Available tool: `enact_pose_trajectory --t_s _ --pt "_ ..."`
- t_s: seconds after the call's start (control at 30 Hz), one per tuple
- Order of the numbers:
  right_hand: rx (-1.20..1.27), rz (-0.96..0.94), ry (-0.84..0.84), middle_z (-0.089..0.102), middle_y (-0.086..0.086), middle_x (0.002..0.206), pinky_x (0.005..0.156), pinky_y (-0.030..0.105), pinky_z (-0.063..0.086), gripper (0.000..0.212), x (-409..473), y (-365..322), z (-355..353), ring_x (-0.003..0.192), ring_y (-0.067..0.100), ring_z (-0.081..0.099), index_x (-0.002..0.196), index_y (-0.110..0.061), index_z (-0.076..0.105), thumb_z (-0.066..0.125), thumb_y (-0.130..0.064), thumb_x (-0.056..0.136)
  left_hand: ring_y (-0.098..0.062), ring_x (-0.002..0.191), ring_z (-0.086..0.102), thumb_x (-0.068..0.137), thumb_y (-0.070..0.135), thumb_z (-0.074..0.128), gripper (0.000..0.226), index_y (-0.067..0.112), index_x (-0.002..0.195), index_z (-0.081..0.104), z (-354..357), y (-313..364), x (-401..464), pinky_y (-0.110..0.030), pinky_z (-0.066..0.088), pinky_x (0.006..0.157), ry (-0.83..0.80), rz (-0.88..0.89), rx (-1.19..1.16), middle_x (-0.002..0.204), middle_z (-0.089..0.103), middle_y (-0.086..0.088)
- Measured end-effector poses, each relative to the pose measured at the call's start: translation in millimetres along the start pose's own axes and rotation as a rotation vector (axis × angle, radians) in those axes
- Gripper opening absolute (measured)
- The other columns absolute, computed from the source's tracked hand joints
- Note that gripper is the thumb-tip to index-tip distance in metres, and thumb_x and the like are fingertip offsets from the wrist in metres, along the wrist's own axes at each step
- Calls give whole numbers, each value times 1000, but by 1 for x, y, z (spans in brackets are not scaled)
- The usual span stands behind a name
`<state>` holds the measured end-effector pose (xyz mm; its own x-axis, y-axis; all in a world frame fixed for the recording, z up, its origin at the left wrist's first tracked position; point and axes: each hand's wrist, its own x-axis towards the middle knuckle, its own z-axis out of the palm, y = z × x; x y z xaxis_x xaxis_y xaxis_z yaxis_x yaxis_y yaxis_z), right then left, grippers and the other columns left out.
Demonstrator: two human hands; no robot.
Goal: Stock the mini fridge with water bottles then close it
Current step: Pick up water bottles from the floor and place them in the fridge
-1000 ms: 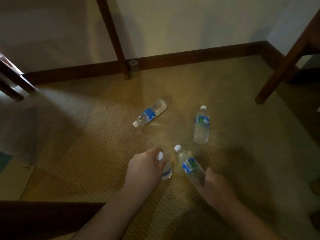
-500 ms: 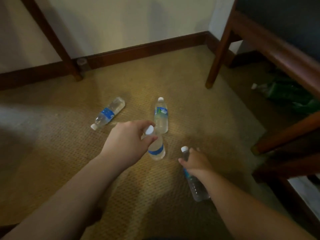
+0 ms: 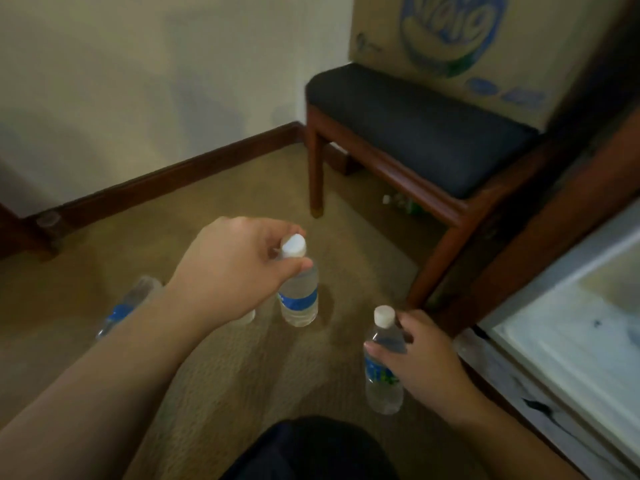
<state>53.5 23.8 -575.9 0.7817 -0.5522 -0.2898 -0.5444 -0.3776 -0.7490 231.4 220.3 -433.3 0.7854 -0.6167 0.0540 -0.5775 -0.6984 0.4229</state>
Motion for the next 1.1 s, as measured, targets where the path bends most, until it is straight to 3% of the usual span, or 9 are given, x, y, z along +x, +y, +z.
enact_pose_trajectory --t_s 0.1,0.23,0.43,0.53,0.63,0.77,0.87,0.97,1.1 --pt "-12 -37 148 50 -24 116 75 13 44 51 -27 -5 -56 107 1 54 125 -42 53 79 -46 82 6 83 69 89 58 69 30 49 118 71 -9 43 9 -27 61 76 19 154 -34 86 75 23" --pt "-15 -76 367 55 -24 103 72 12 40 36 -62 -7 -120 98 -10 53 103 -44 58 83 -46 78 20 92 64 88 59 69 39 51 126 67 -10 95 14 -9 53 72 46 344 -113 90 70 32" --pt "4 -110 614 59 -17 96 72 11 47 32 -97 12 -182 98 -8 57 99 -37 67 88 -36 75 19 93 63 88 59 64 39 52 127 64 -2 165 13 -13 58 65 7 574 -195 91 70 29" --pt "-18 -69 706 59 -17 98 80 28 53 31 -93 29 -206 97 -3 57 99 -34 66 86 -41 76 13 95 65 88 59 62 35 53 122 64 8 194 11 -11 54 83 -57 644 -241 93 73 23" --pt "-57 -23 758 61 -13 108 88 39 53 40 -80 46 -226 102 7 59 109 -30 63 84 -45 78 14 91 67 87 62 60 40 57 127 60 18 217 9 -15 60 71 -98 706 -235 97 73 24" --pt "-131 -6 780 58 -5 102 79 36 46 41 -56 60 -250 96 19 58 107 -26 54 84 -39 82 14 87 65 88 60 63 41 51 128 64 34 240 6 -10 56 67 -114 750 -231 83 69 26" --pt "-192 23 795 57 2 113 81 33 42 45 -32 76 -266 101 25 59 113 -18 57 84 -35 82 12 84 66 89 57 64 34 46 121 70 44 255 4 -13 56 66 -115 767 -229 78 68 25" --pt "-206 18 783 55 6 126 84 30 38 51 -15 89 -277 104 25 57 123 -12 56 83 -30 84 8 85 68 90 56 63 35 45 122 70 53 263 2 -21 61 72 -129 745 -242 88 72 23" --pt "-203 -17 732 50 4 119 84 24 33 49 5 103 -289 101 20 50 124 -8 53 80 -24 86 3 81 69 91 57 59 36 43 124 67 60 264 -3 -27 63 71 -106 748 -231 89 72 19"
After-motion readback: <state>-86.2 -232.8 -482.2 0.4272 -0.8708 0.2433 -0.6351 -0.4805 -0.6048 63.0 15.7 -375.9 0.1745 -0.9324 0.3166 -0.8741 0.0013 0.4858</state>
